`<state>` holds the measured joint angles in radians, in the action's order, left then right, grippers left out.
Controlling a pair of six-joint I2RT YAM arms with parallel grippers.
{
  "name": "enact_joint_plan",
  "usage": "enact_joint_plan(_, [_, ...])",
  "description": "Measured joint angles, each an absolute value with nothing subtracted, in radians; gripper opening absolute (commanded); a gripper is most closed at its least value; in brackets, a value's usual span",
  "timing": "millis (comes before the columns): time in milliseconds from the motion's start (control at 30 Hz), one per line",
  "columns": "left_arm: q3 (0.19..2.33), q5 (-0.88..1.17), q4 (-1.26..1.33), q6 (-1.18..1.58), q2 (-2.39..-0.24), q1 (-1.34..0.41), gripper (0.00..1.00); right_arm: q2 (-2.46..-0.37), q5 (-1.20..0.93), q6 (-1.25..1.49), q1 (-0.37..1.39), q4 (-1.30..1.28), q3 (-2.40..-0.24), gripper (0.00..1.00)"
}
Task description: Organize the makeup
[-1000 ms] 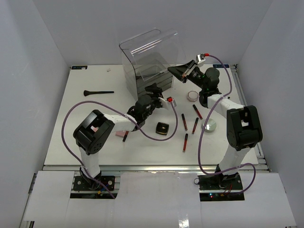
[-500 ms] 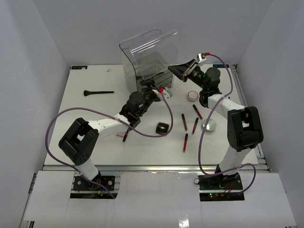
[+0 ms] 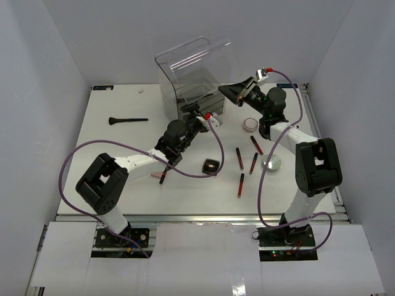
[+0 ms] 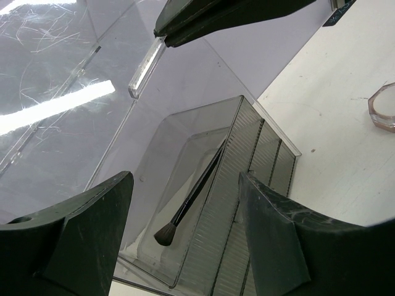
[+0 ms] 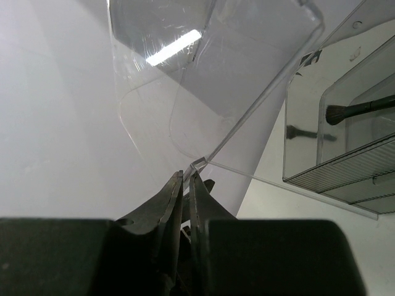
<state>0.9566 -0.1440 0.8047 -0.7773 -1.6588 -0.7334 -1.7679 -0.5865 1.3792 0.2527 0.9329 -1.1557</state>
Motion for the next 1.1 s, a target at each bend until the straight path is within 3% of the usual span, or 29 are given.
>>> enact_joint_plan(267, [0.973,-0.150,0.806,-0.777,-1.659,-0.733,0.80,-1.756,-0.587,1.359,0.253,0.933,-1.150,0.26])
enact_joint_plan(467, [0.993,-0.151,0.804,-0.776,-1.659,-0.733,0.80,-1.739,-0.587,1.347,0.252,0.933,-1.145,0.43])
enact_joint_plan(767, [1.017,-0.148,0.795,-0.767,-1.659,-0.729,0.80,-1.672,-0.626,1.302,0.216,0.920,-1.042,0.53])
enact_joint_plan(900, [1.021,-0.144,0.789,-0.759,-1.659,-0.724,0.80,-1.615,-0.666,1.236,0.151,0.876,-0.981,0.65])
enact_joint_plan(1100, [1.023,-0.136,0.784,-0.734,-1.659,-0.709,0.80,-1.586,-0.679,0.804,0.011,0.430,-1.079,0.74])
